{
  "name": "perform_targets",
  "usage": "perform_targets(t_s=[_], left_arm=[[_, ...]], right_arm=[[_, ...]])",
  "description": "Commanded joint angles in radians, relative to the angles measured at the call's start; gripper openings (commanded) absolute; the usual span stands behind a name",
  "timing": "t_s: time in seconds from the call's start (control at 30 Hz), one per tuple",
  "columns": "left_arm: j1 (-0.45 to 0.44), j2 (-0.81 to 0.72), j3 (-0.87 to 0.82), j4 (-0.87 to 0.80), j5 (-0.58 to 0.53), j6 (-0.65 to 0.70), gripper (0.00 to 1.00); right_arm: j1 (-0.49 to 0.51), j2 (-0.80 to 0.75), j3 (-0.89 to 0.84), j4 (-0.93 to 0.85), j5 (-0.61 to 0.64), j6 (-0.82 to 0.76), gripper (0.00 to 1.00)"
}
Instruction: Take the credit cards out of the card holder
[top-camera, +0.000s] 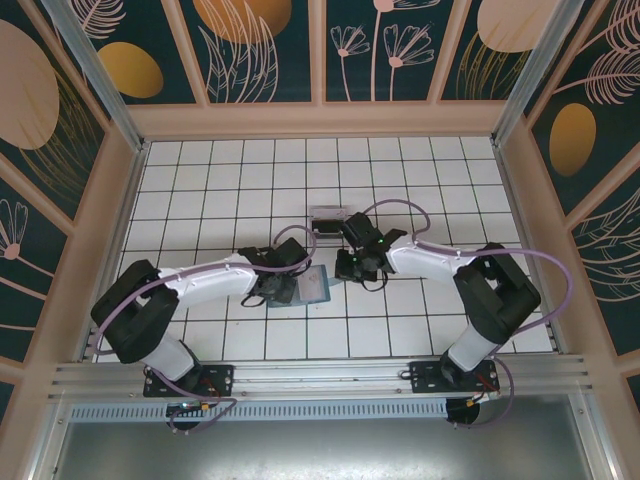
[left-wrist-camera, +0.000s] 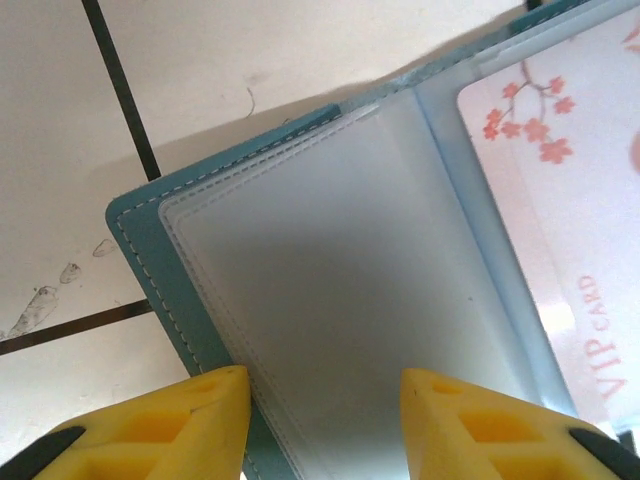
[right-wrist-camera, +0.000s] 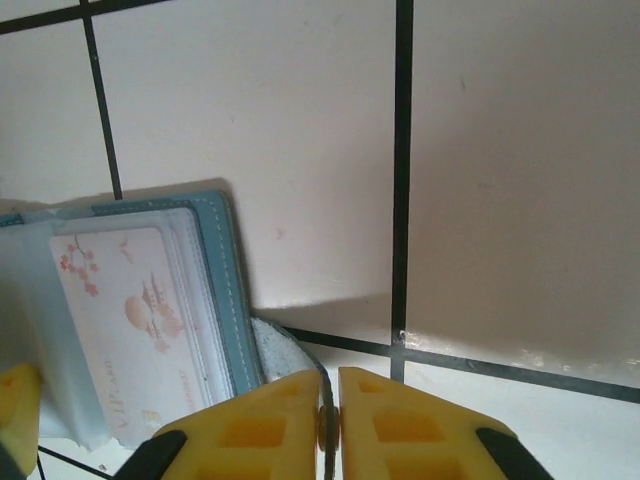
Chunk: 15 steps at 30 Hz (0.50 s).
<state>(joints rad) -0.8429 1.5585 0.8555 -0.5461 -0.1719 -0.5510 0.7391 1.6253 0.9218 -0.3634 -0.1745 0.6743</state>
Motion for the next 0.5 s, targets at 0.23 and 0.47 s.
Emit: perform_targets(t_s=[0.23, 0.47], left_arm=[[0.016, -0.088, 0.067, -0.024, 0.005, -0.005, 0.45], [0.032, -0.128, 0.112, -0.025, 0.024, -0.005, 0.45]], right_arm=[[0.002, -0.102, 0.045, -0.112, 0.065, 0.006, 0.30], [0.029, -0.110, 0.121, -0.140, 0.060, 0.013, 0.32]])
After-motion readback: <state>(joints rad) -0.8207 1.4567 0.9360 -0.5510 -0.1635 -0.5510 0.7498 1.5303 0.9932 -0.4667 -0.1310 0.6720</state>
